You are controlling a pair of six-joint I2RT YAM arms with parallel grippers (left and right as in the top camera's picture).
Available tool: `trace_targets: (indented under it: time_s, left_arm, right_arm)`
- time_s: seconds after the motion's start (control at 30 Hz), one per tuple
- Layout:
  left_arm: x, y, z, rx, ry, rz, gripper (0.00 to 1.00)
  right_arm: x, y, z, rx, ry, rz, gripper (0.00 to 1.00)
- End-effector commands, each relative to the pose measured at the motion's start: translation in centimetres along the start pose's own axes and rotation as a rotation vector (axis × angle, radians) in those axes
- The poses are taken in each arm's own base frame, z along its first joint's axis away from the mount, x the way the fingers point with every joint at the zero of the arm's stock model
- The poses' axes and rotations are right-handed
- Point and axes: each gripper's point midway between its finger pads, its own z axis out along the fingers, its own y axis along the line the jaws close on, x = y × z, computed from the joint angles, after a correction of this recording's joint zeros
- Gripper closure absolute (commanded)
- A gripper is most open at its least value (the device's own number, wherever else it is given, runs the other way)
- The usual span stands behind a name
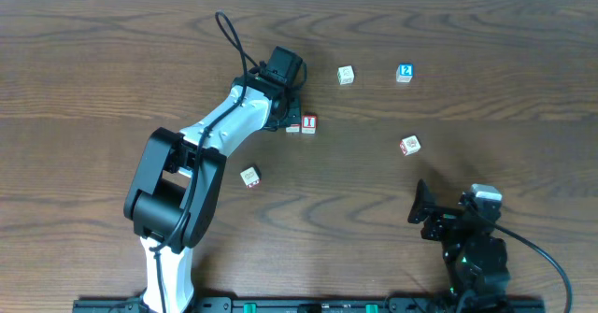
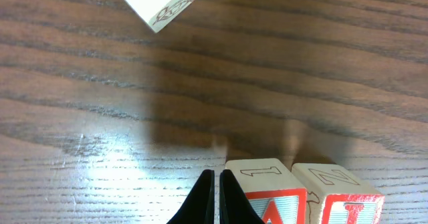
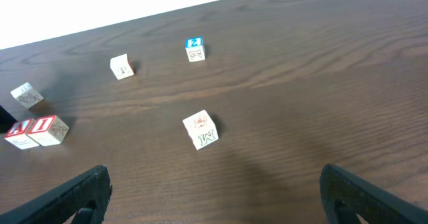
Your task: Spell out Ai2
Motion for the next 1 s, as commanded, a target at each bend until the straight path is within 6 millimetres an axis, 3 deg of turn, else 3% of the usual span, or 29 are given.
trace_targets:
  time_s: [0.0, 0.97]
  left_arm:
    - [-0.48, -0.27, -0.83, 0.011, -0.025, 0.061, 0.94]
    - [-0.54, -0.81, -0.84, 0.040, -0.024, 0.068, 0.94]
  right_arm:
    - [-0.01, -0.18, 0.02, 0.008, -0.004, -0.006, 0.01]
    - [-0.02, -0.18, 0.02, 0.007, -0.004, -0.006, 0.01]
